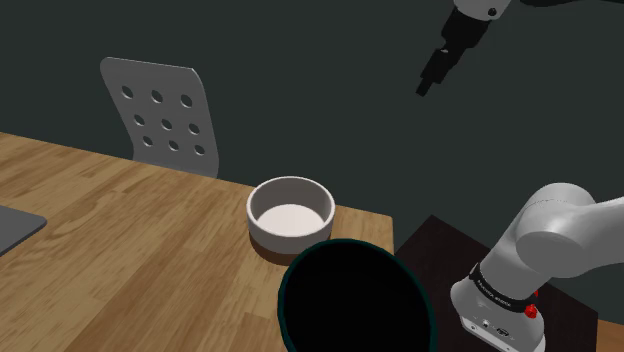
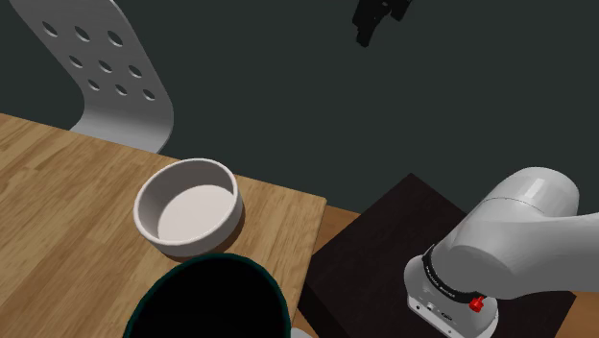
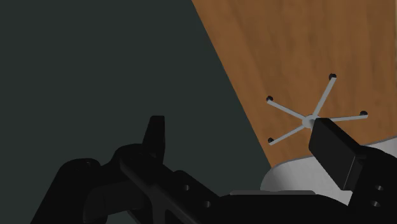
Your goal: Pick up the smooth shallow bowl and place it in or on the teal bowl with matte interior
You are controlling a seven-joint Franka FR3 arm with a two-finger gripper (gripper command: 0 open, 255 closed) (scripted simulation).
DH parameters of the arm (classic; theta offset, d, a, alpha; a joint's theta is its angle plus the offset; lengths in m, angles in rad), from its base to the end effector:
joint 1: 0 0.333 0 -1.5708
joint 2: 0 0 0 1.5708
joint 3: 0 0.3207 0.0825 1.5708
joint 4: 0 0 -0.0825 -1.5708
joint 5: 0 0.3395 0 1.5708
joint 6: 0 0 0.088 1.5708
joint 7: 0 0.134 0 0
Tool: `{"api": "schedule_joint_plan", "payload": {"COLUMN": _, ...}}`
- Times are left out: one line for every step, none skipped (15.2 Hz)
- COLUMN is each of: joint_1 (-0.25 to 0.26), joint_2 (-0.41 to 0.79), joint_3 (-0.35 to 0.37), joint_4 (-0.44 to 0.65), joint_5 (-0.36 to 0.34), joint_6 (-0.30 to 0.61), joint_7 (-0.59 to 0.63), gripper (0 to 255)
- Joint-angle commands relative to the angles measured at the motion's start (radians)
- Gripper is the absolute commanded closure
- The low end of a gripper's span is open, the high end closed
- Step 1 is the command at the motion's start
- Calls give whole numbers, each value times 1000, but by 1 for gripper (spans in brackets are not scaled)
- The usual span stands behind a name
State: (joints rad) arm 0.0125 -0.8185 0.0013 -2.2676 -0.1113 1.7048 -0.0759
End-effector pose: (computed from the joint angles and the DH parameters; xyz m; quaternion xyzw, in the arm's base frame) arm 0.2683 -0.0096 0.6288 0.9893 0.0446 0.1255 0.0600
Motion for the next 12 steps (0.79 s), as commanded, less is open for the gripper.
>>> {"api": "schedule_joint_plan", "payload": {"joint_1": 0, "joint_2": 0, "joint_3": 0, "joint_4": 0, "joint_5": 0, "joint_6": 0, "joint_7": 0, "gripper": 0}}
{"api": "schedule_joint_plan", "payload": {"joint_1": 6, "joint_2": 4, "joint_3": 16, "joint_4": -13, "joint_5": 13, "joint_6": 10, "joint_7": 20, "gripper": 0}}
{"api": "schedule_joint_plan", "payload": {"joint_1": 12, "joint_2": 9, "joint_3": 33, "joint_4": -24, "joint_5": 25, "joint_6": 20, "joint_7": 40, "gripper": 0}}
{"api": "schedule_joint_plan", "payload": {"joint_1": 19, "joint_2": 14, "joint_3": 49, "joint_4": -35, "joint_5": 38, "joint_6": 31, "joint_7": 60, "gripper": 0}}
{"api": "schedule_joint_plan", "payload": {"joint_1": 25, "joint_2": 21, "joint_3": 66, "joint_4": -45, "joint_5": 51, "joint_6": 42, "joint_7": 80, "gripper": 0}}
{"api": "schedule_joint_plan", "payload": {"joint_1": 32, "joint_2": 29, "joint_3": 83, "joint_4": -54, "joint_5": 64, "joint_6": 53, "joint_7": 100, "gripper": 0}}
{"api": "schedule_joint_plan", "payload": {"joint_1": 39, "joint_2": 38, "joint_3": 99, "joint_4": -62, "joint_5": 77, "joint_6": 65, "joint_7": 119, "gripper": 0}}
{"api": "schedule_joint_plan", "payload": {"joint_1": 46, "joint_2": 47, "joint_3": 116, "joint_4": -68, "joint_5": 90, "joint_6": 77, "joint_7": 139, "gripper": 0}}
{"api": "schedule_joint_plan", "payload": {"joint_1": 52, "joint_2": 58, "joint_3": 133, "joint_4": -74, "joint_5": 103, "joint_6": 89, "joint_7": 159, "gripper": 0}}
{"api": "schedule_joint_plan", "payload": {"joint_1": 59, "joint_2": 70, "joint_3": 150, "joint_4": -79, "joint_5": 115, "joint_6": 102, "joint_7": 178, "gripper": 0}}
{"api": "schedule_joint_plan", "payload": {"joint_1": 66, "joint_2": 83, "joint_3": 167, "joint_4": -83, "joint_5": 127, "joint_6": 115, "joint_7": 198, "gripper": 0}}
{"api": "schedule_joint_plan", "payload": {"joint_1": 72, "joint_2": 97, "joint_3": 184, "joint_4": -86, "joint_5": 139, "joint_6": 128, "joint_7": 217, "gripper": 0}}
